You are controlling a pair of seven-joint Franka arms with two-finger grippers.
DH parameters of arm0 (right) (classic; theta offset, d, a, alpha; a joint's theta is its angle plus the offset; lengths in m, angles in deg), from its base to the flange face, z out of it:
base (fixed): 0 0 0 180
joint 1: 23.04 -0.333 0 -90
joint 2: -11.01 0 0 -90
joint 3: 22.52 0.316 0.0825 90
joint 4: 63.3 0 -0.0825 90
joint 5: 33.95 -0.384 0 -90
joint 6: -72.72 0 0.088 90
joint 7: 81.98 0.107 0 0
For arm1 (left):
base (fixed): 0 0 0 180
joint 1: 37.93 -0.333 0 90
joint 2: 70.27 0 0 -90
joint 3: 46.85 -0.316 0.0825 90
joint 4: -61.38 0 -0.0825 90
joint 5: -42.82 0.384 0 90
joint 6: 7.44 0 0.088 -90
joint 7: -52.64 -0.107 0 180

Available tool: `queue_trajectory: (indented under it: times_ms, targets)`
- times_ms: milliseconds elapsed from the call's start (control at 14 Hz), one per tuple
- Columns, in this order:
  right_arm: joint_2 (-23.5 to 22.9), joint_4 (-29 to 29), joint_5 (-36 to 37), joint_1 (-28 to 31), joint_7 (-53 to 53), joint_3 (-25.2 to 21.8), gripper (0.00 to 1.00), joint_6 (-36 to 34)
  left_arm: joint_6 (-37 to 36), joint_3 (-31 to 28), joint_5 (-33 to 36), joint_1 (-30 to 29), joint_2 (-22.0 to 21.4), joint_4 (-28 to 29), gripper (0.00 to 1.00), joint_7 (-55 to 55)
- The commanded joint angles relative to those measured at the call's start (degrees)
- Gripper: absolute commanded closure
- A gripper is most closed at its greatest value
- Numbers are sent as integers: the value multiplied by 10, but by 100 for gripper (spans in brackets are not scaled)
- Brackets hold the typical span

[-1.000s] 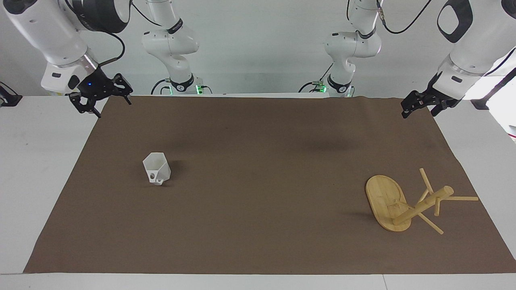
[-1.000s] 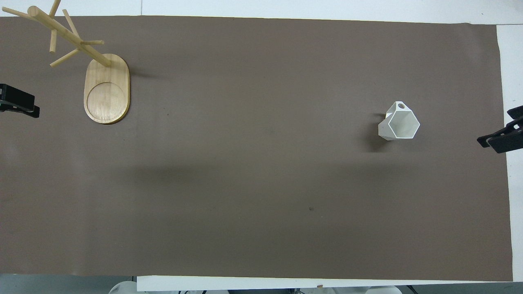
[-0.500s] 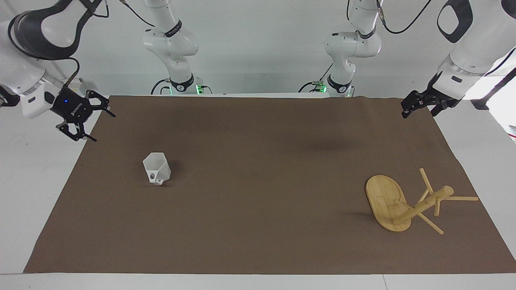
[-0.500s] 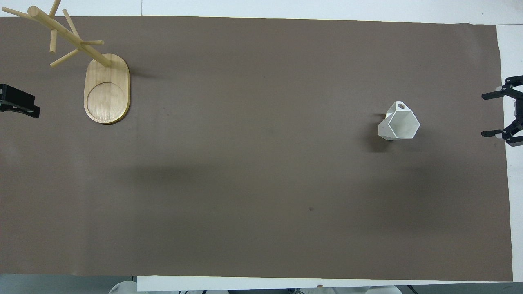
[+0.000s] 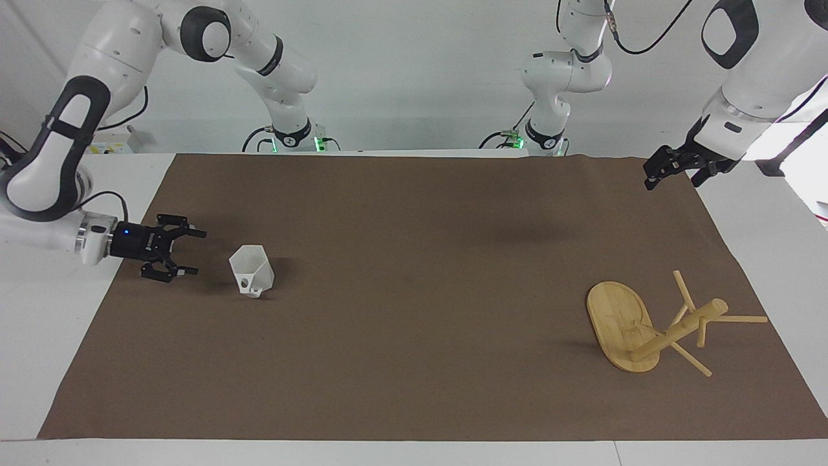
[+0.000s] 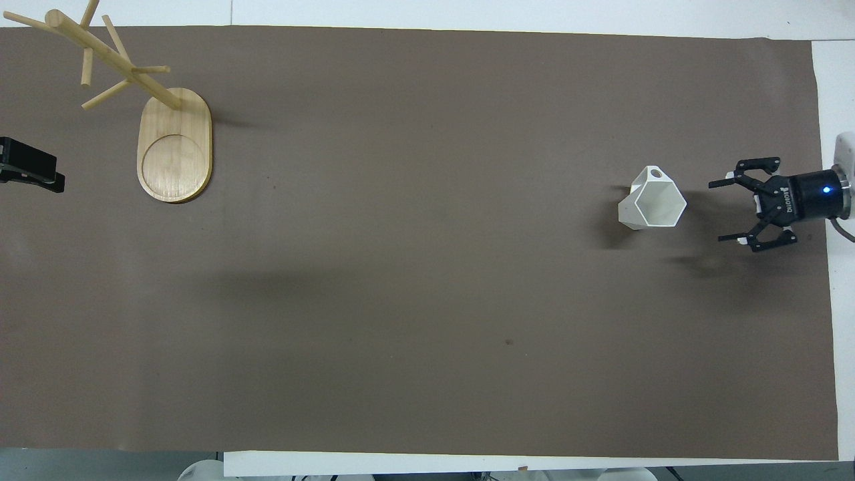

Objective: Hang cup on rack
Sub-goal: 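Reach the right gripper to the white hexagonal cup and close on it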

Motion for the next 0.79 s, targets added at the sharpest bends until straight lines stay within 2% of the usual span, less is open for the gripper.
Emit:
queue_trajectory:
  times_ms: [0,214,714]
  targets:
    - [-62,53,-11,38,-28,57,0,-25,-7,-1,12,0,-1,0,0,-7]
    - [-63,37,-25,25,-69,58,0,-9,-7,-1,12,0,-1,-1,0,-7]
    - [-57,0,-69,7,-72,59,0,8,-7,-1,12,0,-1,0,0,-7]
